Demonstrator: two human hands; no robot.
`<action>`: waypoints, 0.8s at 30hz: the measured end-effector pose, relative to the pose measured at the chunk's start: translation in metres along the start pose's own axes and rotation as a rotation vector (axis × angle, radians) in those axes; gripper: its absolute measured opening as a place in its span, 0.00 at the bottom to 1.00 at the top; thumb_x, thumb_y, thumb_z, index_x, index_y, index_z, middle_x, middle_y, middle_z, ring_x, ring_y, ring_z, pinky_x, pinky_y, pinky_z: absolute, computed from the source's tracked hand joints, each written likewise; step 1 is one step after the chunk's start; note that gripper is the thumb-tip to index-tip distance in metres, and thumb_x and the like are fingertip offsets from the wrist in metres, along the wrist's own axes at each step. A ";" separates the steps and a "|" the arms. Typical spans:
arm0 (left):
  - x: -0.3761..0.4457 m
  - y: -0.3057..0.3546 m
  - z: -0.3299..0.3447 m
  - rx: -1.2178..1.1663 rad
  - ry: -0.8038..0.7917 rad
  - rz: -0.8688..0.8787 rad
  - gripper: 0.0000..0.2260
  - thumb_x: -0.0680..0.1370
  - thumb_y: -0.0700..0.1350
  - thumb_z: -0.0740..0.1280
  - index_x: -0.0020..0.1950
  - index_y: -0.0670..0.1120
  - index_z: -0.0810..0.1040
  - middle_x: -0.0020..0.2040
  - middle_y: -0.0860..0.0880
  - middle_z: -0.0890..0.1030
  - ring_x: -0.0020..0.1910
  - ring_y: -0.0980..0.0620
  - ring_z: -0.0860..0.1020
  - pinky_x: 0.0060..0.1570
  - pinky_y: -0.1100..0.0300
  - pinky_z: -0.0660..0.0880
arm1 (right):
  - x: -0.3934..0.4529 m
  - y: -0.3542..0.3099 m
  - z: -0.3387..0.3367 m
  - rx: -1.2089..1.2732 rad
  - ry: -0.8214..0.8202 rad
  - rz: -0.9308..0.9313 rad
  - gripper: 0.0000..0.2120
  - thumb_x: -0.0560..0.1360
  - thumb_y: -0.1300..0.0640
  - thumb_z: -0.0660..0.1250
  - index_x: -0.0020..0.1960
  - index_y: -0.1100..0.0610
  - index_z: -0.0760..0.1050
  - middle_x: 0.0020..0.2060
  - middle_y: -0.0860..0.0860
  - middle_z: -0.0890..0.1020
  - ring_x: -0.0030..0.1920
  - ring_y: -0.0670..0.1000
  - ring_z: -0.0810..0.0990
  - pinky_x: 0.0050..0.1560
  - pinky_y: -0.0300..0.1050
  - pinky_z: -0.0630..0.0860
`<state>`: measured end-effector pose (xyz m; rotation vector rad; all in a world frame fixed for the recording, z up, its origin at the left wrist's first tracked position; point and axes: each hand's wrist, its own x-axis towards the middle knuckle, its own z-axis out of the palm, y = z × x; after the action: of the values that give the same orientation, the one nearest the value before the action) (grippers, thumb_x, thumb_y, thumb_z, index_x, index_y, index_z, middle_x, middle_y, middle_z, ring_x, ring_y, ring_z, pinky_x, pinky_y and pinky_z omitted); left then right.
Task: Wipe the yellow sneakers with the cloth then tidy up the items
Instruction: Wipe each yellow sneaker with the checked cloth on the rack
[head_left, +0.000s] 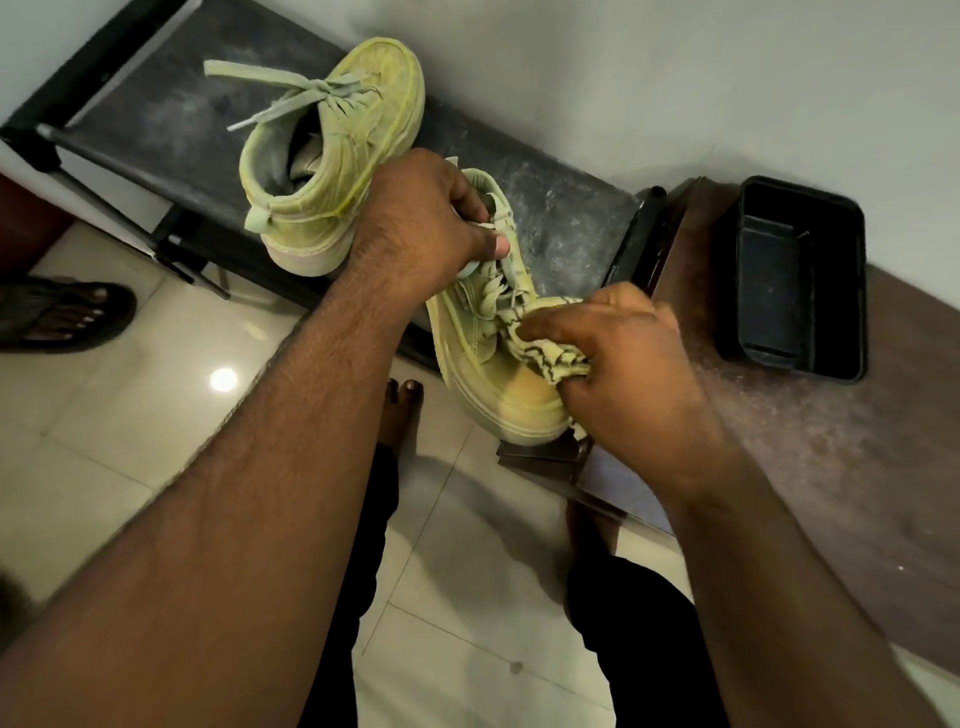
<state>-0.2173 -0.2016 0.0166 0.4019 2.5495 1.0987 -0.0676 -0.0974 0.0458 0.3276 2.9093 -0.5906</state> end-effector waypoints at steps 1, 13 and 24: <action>0.000 0.000 0.000 -0.005 0.002 0.000 0.11 0.65 0.48 0.80 0.43 0.48 0.83 0.41 0.53 0.81 0.38 0.58 0.78 0.43 0.64 0.75 | 0.001 -0.004 0.002 -0.051 -0.058 -0.003 0.23 0.68 0.62 0.68 0.58 0.43 0.78 0.47 0.42 0.78 0.54 0.49 0.70 0.53 0.47 0.61; 0.003 -0.003 -0.002 -0.011 -0.009 -0.020 0.12 0.65 0.50 0.80 0.44 0.48 0.83 0.39 0.54 0.79 0.37 0.59 0.77 0.42 0.64 0.75 | 0.004 -0.027 0.010 -0.044 -0.062 -0.205 0.18 0.64 0.61 0.63 0.50 0.50 0.82 0.48 0.45 0.84 0.57 0.53 0.78 0.57 0.51 0.68; 0.004 -0.006 0.000 -0.016 -0.012 0.005 0.12 0.65 0.49 0.80 0.45 0.48 0.84 0.38 0.56 0.79 0.37 0.62 0.77 0.42 0.67 0.74 | -0.024 -0.032 -0.027 -0.245 -0.465 0.020 0.13 0.70 0.54 0.65 0.54 0.44 0.76 0.51 0.45 0.79 0.55 0.52 0.74 0.59 0.48 0.72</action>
<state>-0.2215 -0.2040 0.0120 0.4096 2.5292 1.1144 -0.0550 -0.1194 0.0869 0.1598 2.4866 -0.2563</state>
